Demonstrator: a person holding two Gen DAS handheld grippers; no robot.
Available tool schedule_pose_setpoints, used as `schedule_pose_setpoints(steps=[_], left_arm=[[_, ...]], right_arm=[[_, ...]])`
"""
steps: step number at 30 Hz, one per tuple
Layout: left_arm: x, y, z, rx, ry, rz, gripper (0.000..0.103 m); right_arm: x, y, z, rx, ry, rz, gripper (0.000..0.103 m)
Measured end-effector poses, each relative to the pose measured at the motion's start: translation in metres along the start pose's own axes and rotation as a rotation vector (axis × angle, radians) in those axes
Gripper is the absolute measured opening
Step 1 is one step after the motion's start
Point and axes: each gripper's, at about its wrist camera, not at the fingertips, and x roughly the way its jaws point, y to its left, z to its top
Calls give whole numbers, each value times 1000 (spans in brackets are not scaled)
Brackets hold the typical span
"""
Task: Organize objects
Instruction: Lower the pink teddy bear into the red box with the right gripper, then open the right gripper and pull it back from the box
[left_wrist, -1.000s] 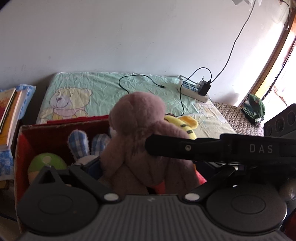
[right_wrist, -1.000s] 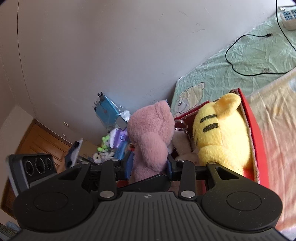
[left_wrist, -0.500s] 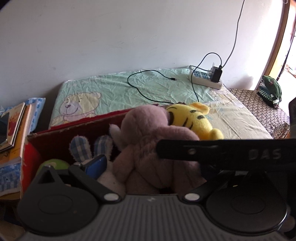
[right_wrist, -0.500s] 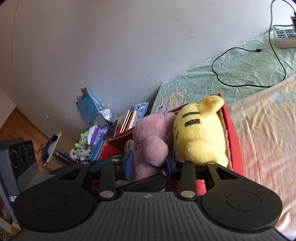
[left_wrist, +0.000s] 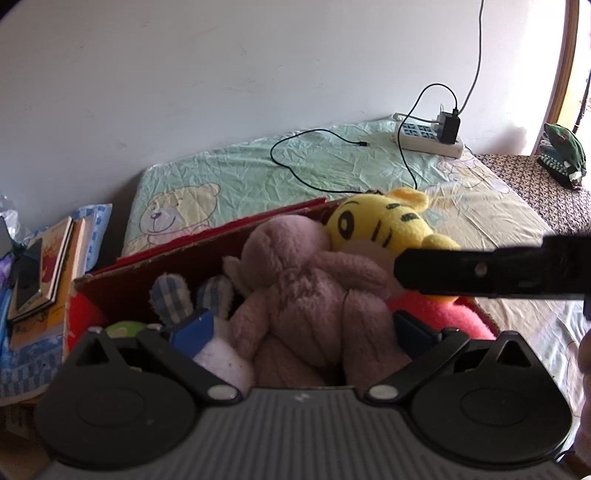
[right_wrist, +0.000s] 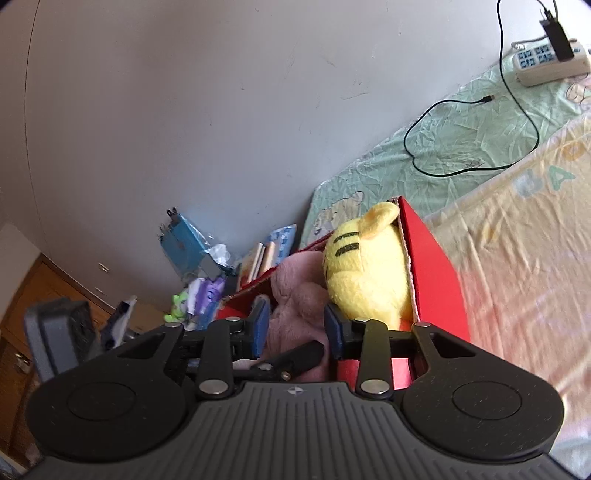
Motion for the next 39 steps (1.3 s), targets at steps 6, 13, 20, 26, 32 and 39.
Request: schedule_pose_setpoints(steps=[6, 13, 20, 26, 32, 39], left_arm=[[-20, -8, -2, 4, 0, 65, 102], [-35, -14, -7, -27, 21, 98, 102], [-50, -24, -17, -39, 24, 98, 102], [-60, -37, -26, -35, 16, 52, 102], [-59, -62, -37, -26, 65, 18, 102], [-54, -102, -38, -17, 105, 103, 102]], right_arm=[[-8, 7, -7, -41, -31, -60, 38], [-23, 13, -15, -77, -67, -148, 39], [-39, 20, -26, -112, -106, -264, 39], [-56, 13, -36, -89, -130, -370, 39], [-69, -1, -45, -99, -123, -469, 43], [-87, -19, -43, -121, -93, -560, 54]])
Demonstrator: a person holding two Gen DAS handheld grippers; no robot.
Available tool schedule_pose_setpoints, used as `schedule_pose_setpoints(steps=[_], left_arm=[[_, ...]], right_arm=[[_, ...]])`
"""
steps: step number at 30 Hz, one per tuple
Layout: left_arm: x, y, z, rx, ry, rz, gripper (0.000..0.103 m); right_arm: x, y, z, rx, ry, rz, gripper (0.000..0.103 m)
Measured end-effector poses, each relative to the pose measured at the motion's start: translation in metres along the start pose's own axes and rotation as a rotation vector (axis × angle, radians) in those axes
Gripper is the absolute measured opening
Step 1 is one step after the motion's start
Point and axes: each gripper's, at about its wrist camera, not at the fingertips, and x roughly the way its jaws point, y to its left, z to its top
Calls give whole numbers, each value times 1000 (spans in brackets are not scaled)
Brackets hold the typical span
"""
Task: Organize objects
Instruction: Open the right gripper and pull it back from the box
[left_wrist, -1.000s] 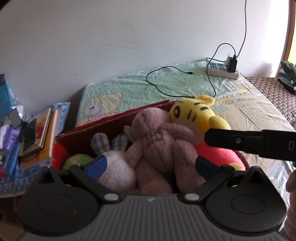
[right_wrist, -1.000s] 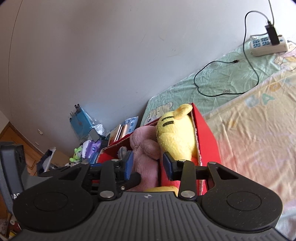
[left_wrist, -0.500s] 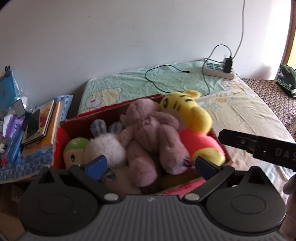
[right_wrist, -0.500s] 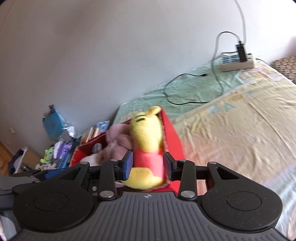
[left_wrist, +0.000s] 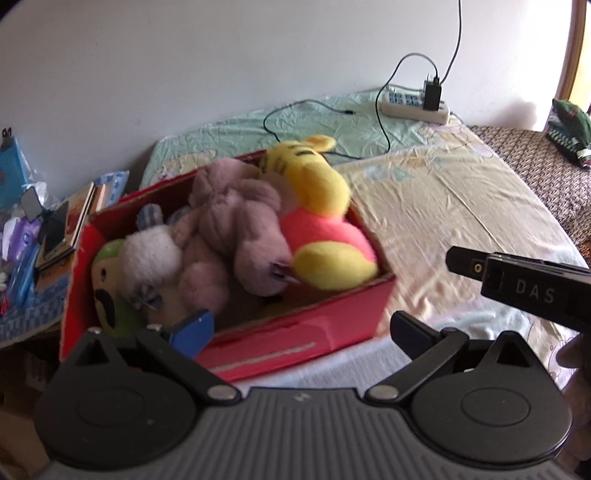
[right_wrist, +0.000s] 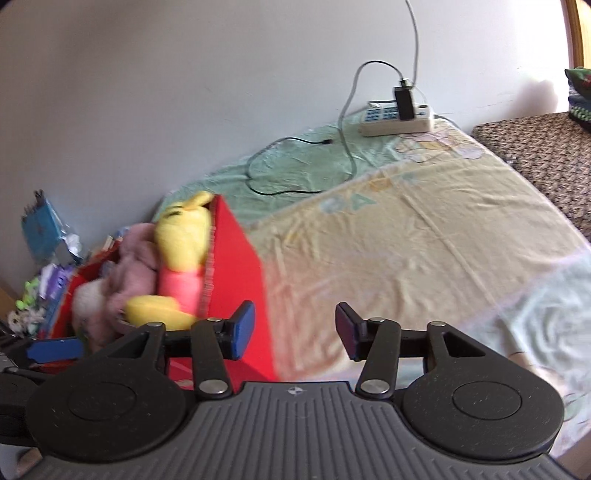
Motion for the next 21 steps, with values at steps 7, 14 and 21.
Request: schedule_pose_setpoints(steps=[7, 14, 21], left_arm=[[12, -38, -1, -26, 65, 43, 102], [19, -50, -1, -100, 115, 102, 102], [10, -34, -5, -168, 129, 178, 102]], right_arm=[[-5, -33, 1, -33, 52, -34, 54], [-6, -49, 6, -83, 69, -35, 61], [-5, -31, 12, -136, 72, 27, 65]])
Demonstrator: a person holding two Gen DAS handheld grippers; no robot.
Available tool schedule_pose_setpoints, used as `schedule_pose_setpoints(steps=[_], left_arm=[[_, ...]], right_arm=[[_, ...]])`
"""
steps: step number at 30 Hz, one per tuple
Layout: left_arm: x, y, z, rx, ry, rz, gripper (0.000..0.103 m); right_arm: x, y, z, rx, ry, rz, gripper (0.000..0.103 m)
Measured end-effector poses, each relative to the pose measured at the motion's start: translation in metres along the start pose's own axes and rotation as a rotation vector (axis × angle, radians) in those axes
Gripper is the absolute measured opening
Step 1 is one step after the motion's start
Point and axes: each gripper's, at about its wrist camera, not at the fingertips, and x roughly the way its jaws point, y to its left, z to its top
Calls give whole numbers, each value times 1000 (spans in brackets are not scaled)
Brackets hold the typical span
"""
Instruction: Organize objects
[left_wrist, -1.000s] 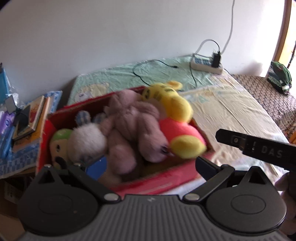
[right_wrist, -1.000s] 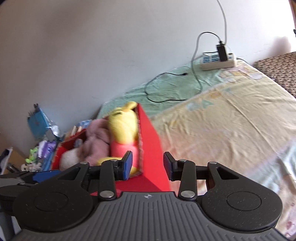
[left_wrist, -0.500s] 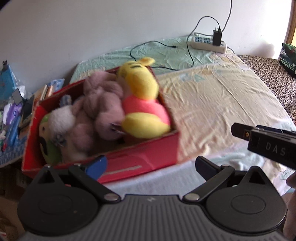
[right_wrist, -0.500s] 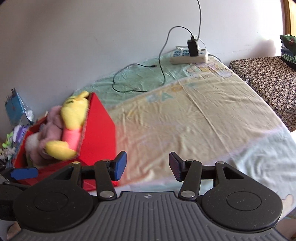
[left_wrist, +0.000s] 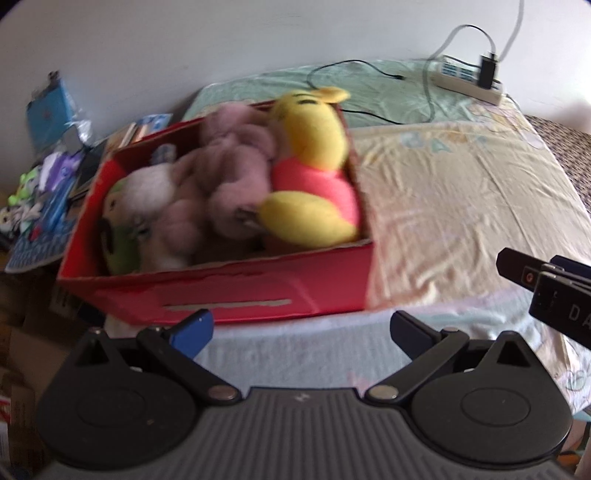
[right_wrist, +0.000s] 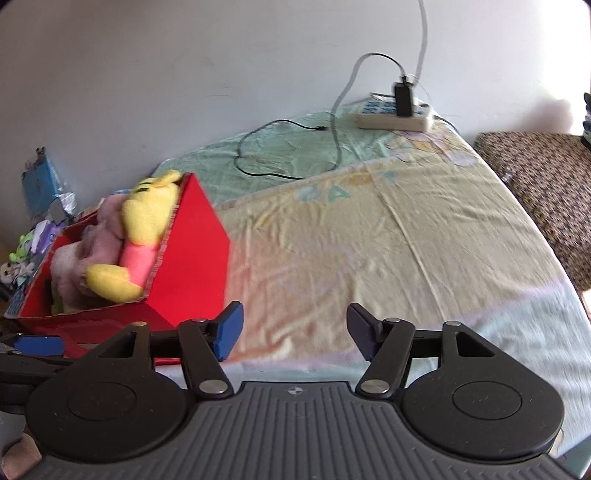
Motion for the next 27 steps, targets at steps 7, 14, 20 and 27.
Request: schedule_pose_setpoints(steps=[7, 14, 20, 27], left_arm=[[-9, 36, 0, -58, -27, 41, 102], [-7, 75, 5, -90, -48, 67, 102], [-5, 105, 14, -93, -82, 64, 102], [5, 126, 26, -69, -106, 42, 102]], right_arm=[[3, 39, 8, -55, -2, 55, 66], [4, 82, 17, -94, -23, 74, 70], [9, 114, 28, -116, -53, 77, 74], [15, 140, 35, -107, -84, 60, 74]])
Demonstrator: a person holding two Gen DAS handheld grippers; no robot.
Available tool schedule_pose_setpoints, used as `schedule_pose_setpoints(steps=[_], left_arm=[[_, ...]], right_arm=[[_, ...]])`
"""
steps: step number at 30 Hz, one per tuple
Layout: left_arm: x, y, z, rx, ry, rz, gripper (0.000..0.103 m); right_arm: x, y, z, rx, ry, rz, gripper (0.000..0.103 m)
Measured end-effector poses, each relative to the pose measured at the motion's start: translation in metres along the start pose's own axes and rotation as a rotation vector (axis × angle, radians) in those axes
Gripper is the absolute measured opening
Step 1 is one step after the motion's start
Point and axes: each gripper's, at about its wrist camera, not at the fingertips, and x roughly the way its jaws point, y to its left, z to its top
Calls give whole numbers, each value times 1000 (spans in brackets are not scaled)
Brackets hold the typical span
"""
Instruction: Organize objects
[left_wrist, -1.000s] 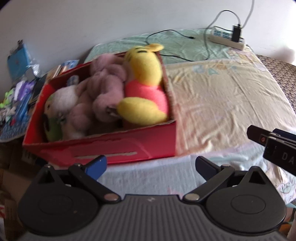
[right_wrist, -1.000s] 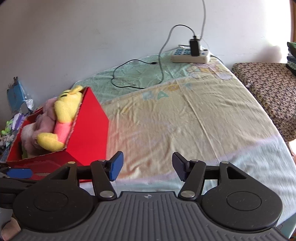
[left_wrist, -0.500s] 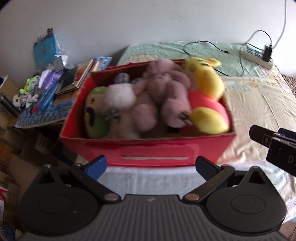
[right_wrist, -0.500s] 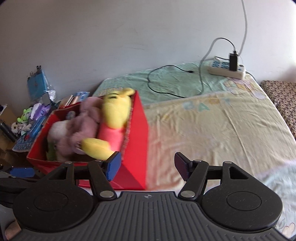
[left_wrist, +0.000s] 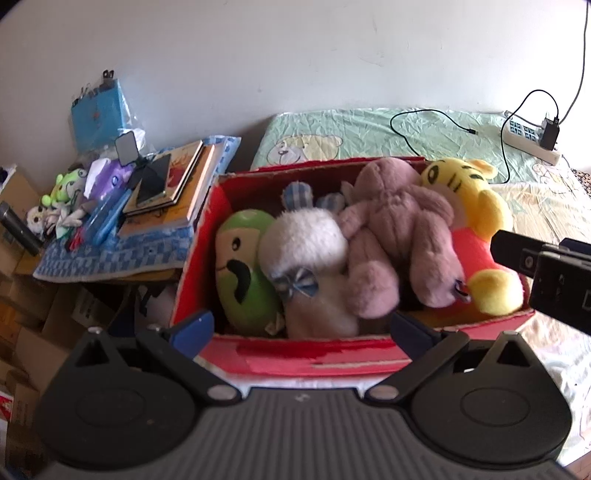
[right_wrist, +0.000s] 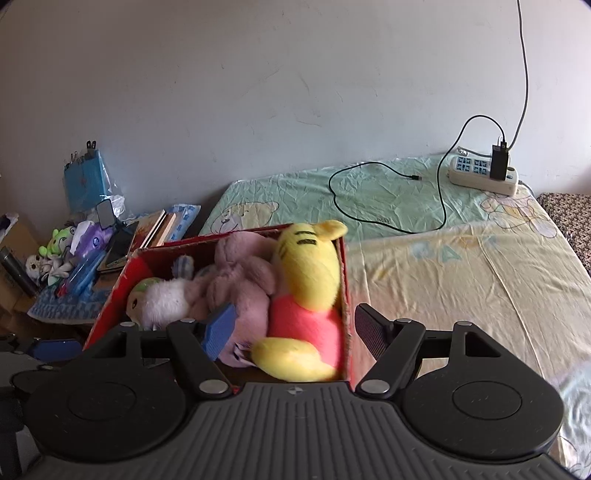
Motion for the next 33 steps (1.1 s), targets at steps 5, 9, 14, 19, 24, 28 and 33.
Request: schedule_pose_setpoints(steps=[5, 9, 14, 19, 24, 28, 33], left_arm=[[8, 9, 5, 2, -6, -35, 102], [15, 14, 8, 5, -4, -47, 102], [22, 21, 12, 4, 0, -69, 101], [29, 26, 15, 6, 3, -67, 99], [35, 33, 20, 6, 8, -63, 99], [39, 39, 23, 6, -2, -56, 96], [43, 44, 27, 3, -16, -46, 95]], right_arm=[[6, 11, -2, -8, -11, -34, 74], [11, 17, -2, -6, -16, -59, 75], [18, 25, -1, -11, -12, -68, 75], [26, 30, 2, 3, -12, -71, 75], [33, 35, 5, 9, -10, -65, 75], [39, 37, 7, 15, -9, -59, 75], [43, 39, 8, 19, -16, -67, 75]])
